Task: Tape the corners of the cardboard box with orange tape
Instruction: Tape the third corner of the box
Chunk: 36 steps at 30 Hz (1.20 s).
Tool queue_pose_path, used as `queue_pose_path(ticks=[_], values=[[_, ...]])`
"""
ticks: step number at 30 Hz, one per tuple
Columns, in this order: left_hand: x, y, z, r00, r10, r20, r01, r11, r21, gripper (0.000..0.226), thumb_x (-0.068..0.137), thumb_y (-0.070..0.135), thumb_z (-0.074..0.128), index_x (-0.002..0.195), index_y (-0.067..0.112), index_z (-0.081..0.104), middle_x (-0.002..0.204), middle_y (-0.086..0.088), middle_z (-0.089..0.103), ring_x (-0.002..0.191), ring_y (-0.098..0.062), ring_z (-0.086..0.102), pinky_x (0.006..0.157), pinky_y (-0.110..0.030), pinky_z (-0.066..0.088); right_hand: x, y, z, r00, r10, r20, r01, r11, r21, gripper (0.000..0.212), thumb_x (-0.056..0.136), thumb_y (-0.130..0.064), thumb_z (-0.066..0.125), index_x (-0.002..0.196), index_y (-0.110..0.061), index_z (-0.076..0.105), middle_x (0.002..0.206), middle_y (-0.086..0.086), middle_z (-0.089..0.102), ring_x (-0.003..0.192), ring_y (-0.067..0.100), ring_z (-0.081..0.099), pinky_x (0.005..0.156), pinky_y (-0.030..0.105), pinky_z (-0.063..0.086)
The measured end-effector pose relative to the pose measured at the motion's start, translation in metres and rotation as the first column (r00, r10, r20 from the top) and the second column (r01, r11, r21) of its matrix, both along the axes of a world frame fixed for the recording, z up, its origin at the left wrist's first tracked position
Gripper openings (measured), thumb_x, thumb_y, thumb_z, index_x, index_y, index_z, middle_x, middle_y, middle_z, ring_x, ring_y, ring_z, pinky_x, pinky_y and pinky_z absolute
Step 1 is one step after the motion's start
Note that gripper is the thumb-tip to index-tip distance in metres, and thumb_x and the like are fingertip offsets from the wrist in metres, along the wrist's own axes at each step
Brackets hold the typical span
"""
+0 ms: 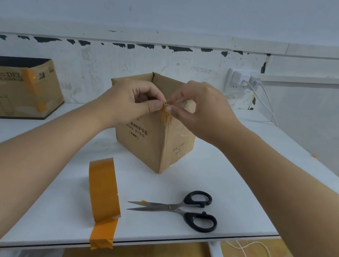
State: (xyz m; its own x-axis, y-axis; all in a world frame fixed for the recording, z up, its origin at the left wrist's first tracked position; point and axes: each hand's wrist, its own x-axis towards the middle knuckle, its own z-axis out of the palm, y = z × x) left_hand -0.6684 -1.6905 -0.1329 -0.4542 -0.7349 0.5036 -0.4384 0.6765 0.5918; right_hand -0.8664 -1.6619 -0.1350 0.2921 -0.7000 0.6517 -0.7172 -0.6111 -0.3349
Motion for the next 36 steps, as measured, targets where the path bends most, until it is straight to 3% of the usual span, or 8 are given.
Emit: queue_pose_path(ticks=[6,11,17,24,28,36], values=[[0.0,0.003,0.004,1.0,-0.029,-0.007,0.029,0.998,0.047,0.014,0.088,0.013,0.064,0.086,0.027,0.068,0.077,0.017,0.067,0.071,0.007,0.058,0.069,-0.01,0.046,0.0,0.0,0.004,1.0,0.0,0.023,-0.001,0.999,0.048,0.009,0.084,-0.035,0.069,0.087,-0.027,0.073,0.084,-0.019,0.06,0.091,0.004,0.057,0.08,0.026,0.045],[-0.002,0.001,0.001,1.0,0.002,0.019,-0.002,1.0,-0.006,0.017,0.09,0.014,0.063,0.084,0.031,0.066,0.079,0.012,0.063,0.068,0.006,0.054,0.066,-0.009,0.043,0.005,-0.001,0.002,0.998,-0.038,0.045,0.037,0.999,0.021,0.009,0.085,-0.034,0.068,0.085,-0.026,0.073,0.081,-0.018,0.059,0.087,0.002,0.054,0.075,0.024,0.044],[0.002,0.001,-0.004,0.998,-0.043,-0.035,0.043,0.999,0.014,0.013,0.088,0.017,0.065,0.089,0.029,0.069,0.081,0.009,0.066,0.073,-0.003,0.056,0.069,-0.016,0.047,0.003,0.003,0.001,0.997,-0.022,0.073,0.019,0.999,0.033,0.01,0.084,-0.034,0.066,0.084,-0.027,0.073,0.086,-0.017,0.068,0.089,0.0,0.059,0.078,0.027,0.051],[0.003,-0.002,-0.008,0.997,-0.043,-0.059,0.046,0.998,0.036,0.01,0.076,0.039,0.072,0.085,0.041,0.069,0.077,0.019,0.064,0.072,-0.004,0.054,0.067,-0.017,0.046,0.002,0.003,-0.001,0.998,-0.02,0.059,0.018,0.999,0.038,0.011,0.084,-0.036,0.065,0.088,-0.028,0.071,0.09,-0.016,0.067,0.096,0.005,0.058,0.082,0.035,0.051],[0.003,-0.003,-0.008,0.998,-0.026,-0.051,0.026,1.0,0.001,0.022,0.08,0.027,0.074,0.083,0.047,0.067,0.078,0.019,0.063,0.071,-0.001,0.052,0.066,-0.013,0.045,0.005,0.003,-0.002,0.999,-0.017,0.048,0.015,1.0,0.026,0.011,0.086,-0.034,0.065,0.09,-0.026,0.071,0.093,-0.014,0.067,0.095,0.009,0.057,0.082,0.036,0.049],[0.003,0.002,-0.009,0.999,-0.013,-0.048,0.014,1.0,0.017,0.028,0.079,0.015,0.074,0.089,0.04,0.066,0.076,0.014,0.059,0.067,-0.001,0.051,0.066,-0.01,0.045,0.005,0.008,-0.005,0.999,-0.026,0.025,0.026,0.999,0.02,0.017,0.081,-0.03,0.071,0.096,-0.024,0.066,0.093,-0.015,0.058,0.097,0.011,0.051,0.083,0.034,0.046]])
